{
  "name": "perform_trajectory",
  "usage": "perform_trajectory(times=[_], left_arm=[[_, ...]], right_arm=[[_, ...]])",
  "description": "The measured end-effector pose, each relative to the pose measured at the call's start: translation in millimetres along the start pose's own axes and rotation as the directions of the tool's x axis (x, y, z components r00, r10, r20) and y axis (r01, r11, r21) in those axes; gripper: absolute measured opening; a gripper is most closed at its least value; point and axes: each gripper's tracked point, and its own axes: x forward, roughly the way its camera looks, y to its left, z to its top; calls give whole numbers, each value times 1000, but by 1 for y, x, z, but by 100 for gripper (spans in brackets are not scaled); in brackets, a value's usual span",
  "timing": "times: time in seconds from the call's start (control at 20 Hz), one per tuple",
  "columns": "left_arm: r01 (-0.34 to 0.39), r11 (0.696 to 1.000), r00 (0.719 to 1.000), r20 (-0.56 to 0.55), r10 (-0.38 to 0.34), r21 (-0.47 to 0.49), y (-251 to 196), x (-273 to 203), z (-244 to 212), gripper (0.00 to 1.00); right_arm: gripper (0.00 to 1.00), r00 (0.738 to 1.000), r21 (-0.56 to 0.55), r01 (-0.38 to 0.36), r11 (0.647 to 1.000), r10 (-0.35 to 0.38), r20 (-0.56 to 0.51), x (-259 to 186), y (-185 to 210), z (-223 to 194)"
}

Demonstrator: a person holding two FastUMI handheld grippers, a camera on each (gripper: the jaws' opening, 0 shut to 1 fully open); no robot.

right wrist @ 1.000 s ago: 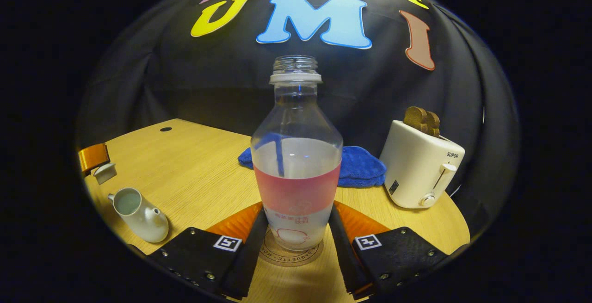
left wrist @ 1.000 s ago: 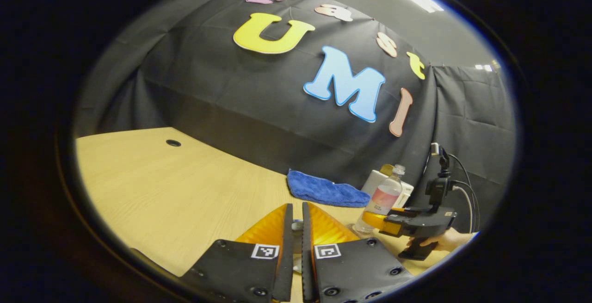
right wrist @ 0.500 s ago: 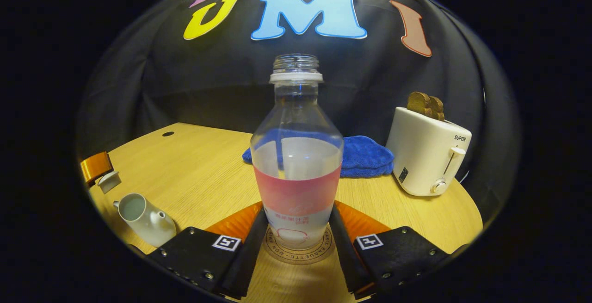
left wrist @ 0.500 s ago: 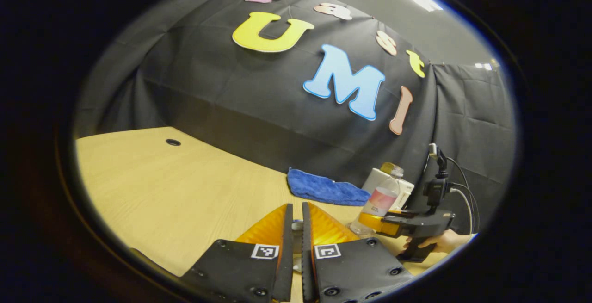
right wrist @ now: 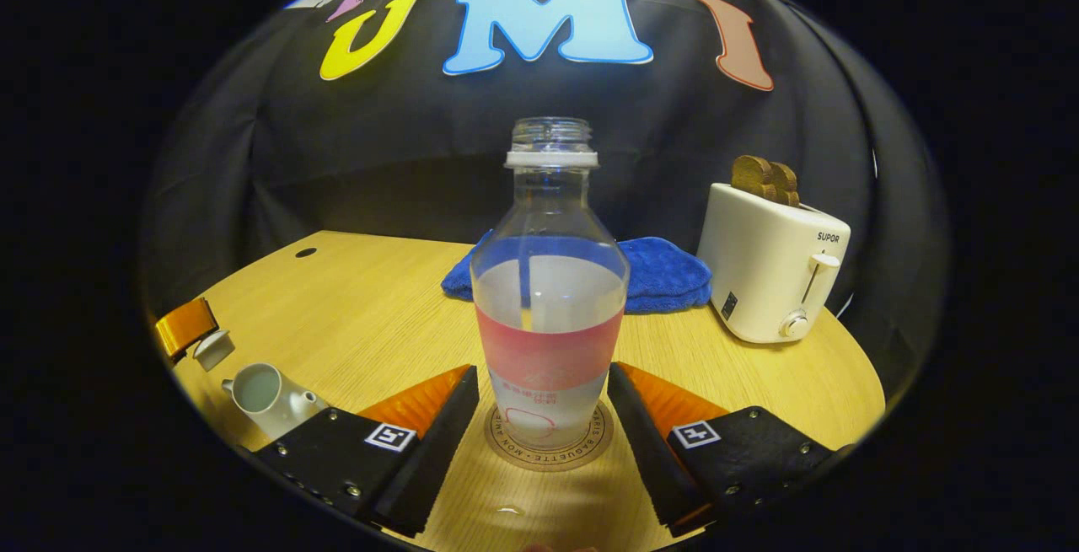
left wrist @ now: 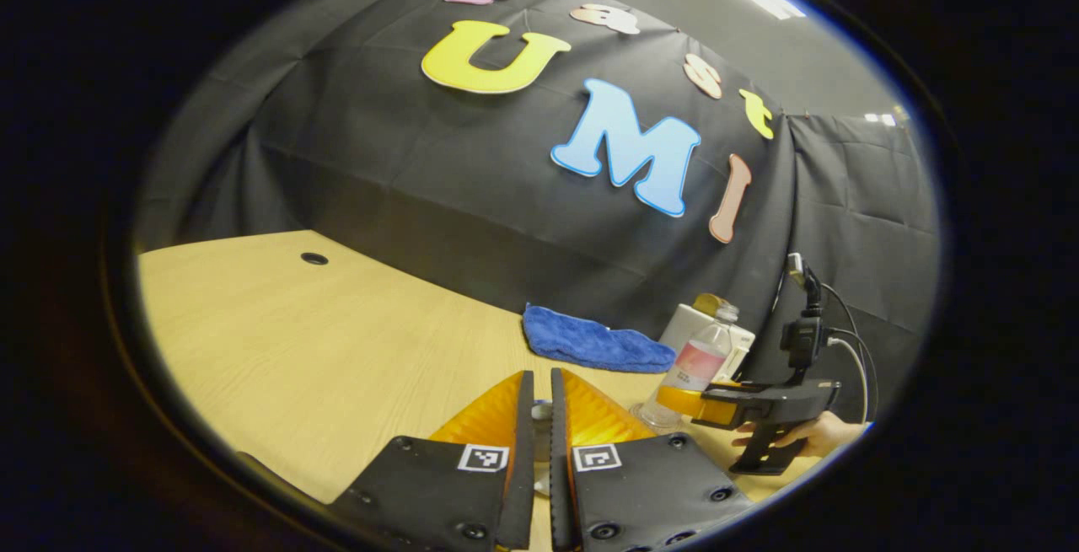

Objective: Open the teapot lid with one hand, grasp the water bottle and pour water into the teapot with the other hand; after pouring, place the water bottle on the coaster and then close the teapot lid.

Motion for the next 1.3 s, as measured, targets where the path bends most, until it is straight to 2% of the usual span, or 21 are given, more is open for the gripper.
perform_trajectory(times=[0.4,0.85,1.3], left_arm=[[10,998,1000,23,-11,61,-8,-1,0,14],[36,991,999,7,-37,129,-24,8,-8,14],[56,985,998,-12,-55,163,-44,20,-17,14]], right_arm=[[95,982,-16,98,995,-94,167,-48,-2,-1],[95,959,64,102,993,-115,261,-98,5,-19],[95,936,57,106,993,-119,332,-133,18,-23]])
